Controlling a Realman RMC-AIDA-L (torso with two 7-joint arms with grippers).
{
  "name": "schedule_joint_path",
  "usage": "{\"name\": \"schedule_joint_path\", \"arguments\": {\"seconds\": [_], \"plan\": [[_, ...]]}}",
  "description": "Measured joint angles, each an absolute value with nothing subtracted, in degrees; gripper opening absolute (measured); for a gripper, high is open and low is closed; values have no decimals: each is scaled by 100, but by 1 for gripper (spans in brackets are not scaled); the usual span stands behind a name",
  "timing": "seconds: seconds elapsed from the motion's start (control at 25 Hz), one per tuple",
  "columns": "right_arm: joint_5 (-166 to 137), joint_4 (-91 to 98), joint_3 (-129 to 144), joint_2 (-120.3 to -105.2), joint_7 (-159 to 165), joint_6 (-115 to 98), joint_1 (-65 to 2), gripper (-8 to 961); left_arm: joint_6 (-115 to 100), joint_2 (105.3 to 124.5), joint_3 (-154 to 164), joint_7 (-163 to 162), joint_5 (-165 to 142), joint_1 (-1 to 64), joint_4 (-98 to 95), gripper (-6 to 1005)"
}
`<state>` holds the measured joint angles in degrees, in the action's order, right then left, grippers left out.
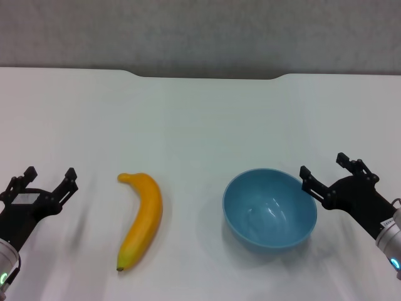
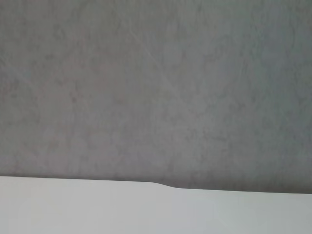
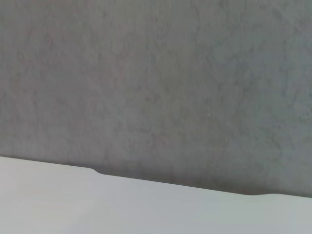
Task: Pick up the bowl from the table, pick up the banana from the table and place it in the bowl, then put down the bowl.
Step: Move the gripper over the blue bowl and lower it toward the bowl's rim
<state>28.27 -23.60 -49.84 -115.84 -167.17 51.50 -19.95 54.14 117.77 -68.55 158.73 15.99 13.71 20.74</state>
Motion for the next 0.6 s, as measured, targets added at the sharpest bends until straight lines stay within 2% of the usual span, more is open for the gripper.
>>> {"name": "schedule_joint_path", "arguments": {"seconds": [0.6], "plan": [[2831,-2397,-4984,-11579,-16717,5172,-2002,901,5414,11783,-6855,15864,1599,1422,2066,891]]}}
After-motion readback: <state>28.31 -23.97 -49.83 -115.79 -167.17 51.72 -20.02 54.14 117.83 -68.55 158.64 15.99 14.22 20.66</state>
